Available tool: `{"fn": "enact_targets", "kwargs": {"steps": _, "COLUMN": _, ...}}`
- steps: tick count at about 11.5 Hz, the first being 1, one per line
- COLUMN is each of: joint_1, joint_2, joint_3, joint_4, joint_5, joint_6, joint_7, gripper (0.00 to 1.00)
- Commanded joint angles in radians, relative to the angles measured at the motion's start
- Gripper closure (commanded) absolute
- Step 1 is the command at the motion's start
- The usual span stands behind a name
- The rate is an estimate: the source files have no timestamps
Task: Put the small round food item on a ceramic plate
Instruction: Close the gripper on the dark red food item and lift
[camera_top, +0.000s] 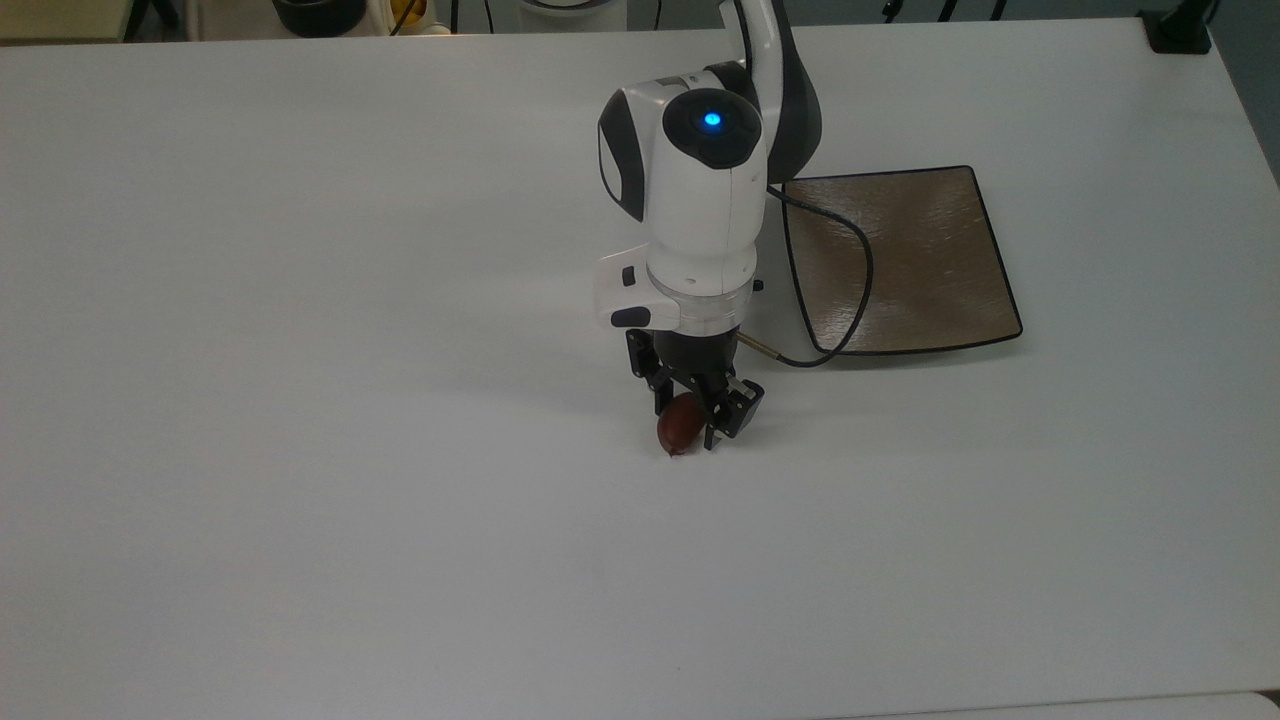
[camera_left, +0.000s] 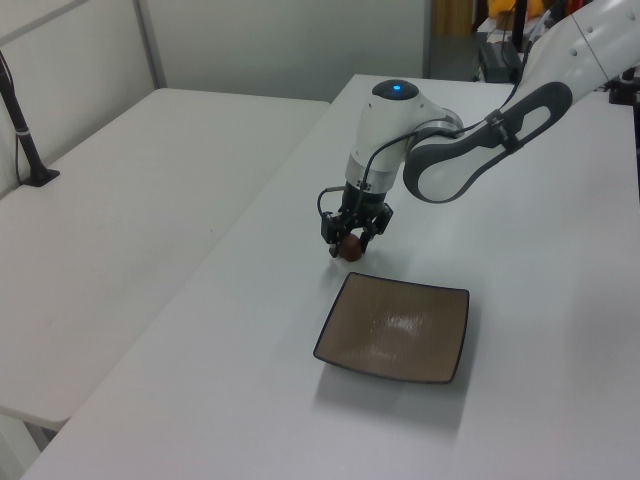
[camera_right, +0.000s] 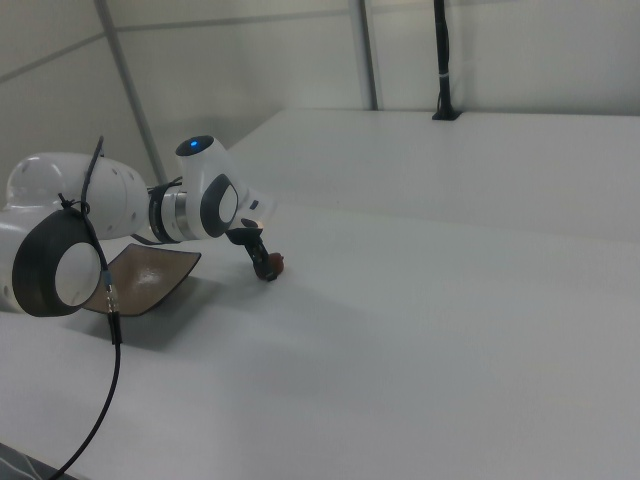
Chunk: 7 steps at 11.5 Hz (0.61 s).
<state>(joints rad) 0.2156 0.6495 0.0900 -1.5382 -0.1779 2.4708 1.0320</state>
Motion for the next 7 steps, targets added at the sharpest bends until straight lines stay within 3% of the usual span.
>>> {"fn": "enact_targets", "kwargs": {"steps": 1, "joint_1": 0.002, "joint_2": 0.007, "joint_3": 0.004, "joint_4": 0.015, "joint_5": -0.022, "joint_6": 0.007, "joint_7": -0.035, "gripper": 1.0}}
{"fn": "enact_targets", "kwargs": {"steps": 5, "joint_1": 0.001, "joint_2": -0.025, "joint_3": 0.004, "joint_4": 0.015, "joint_5": -0.009, "joint_6": -0.007, "joint_7": -0.072, "gripper": 1.0}}
{"fn": "enact_targets", "kwargs": {"steps": 7, "joint_1": -0.004, "joint_2": -0.057, "joint_3": 0.032, "joint_4": 0.013, "joint_5": 0.0, "joint_6": -0.01, "joint_7": -0.07, "gripper": 0.99}}
